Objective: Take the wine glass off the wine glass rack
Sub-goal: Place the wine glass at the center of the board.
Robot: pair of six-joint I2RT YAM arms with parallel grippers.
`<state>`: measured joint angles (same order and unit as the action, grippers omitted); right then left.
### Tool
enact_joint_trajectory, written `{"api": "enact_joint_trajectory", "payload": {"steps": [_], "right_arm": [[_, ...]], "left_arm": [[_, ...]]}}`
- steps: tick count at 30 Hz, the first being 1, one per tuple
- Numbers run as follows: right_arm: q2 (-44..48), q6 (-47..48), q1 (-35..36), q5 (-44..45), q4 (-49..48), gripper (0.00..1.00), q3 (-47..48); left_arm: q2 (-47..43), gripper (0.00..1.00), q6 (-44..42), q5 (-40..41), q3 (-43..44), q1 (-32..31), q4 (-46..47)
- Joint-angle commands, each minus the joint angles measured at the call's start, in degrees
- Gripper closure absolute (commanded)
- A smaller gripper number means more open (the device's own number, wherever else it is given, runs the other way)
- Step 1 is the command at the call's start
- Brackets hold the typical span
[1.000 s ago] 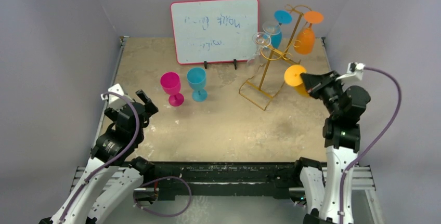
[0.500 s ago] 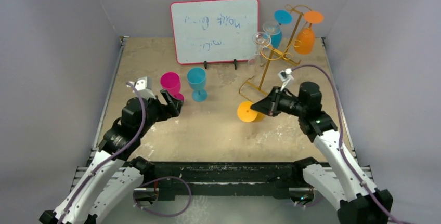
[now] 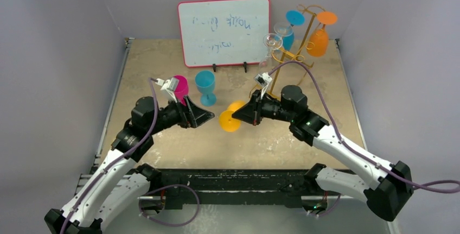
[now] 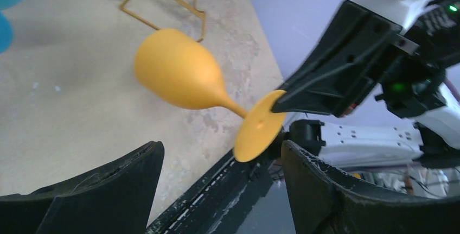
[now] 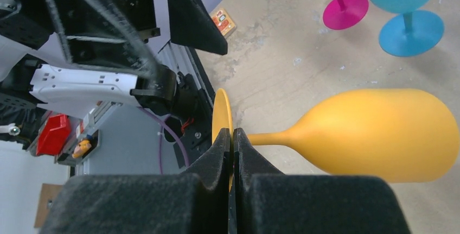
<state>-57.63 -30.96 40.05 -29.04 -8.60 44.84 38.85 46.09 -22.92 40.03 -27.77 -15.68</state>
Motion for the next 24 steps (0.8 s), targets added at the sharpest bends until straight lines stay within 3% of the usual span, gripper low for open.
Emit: {"api": "enact_joint_trajectory", "payload": {"steps": [1,6,10,19,22,24], "right_arm": [[-2.6,0.4,1.2,-2.6,-6.6,1.0,3.6],[-3.7,-2.7,1.2,-9.0,-10.9,1.0,4.0],[-4.3,-5.8,1.3,-11.8,-14.7,1.0,4.4],[-7.0,-6.5,1.3,-16.1,-13.5,1.0,4.0],[-6.6,-6.9,1.4,-15.4,-14.4,1.0,3.2],[-6.0,-6.7,1.3,-14.2,-14.7,1.0,3.1]], "left_arm": [[2.4,0.23,2.3,-11.0,-0.4,0.0,8.4],[4.8,0.3,-0.9,-14.6,0.5,-1.2,6.6],[9.1,0.42,-7.4,-16.1,4.3,-1.6,0.4],[11.2,0.8,-6.5,-17.9,6.8,-1.7,4.3],[11.3,1.0,-6.5,-18.7,6.6,-2.1,4.4],[10.6,1.0,-6.7,-18.4,6.5,-2.3,3.9]]}}
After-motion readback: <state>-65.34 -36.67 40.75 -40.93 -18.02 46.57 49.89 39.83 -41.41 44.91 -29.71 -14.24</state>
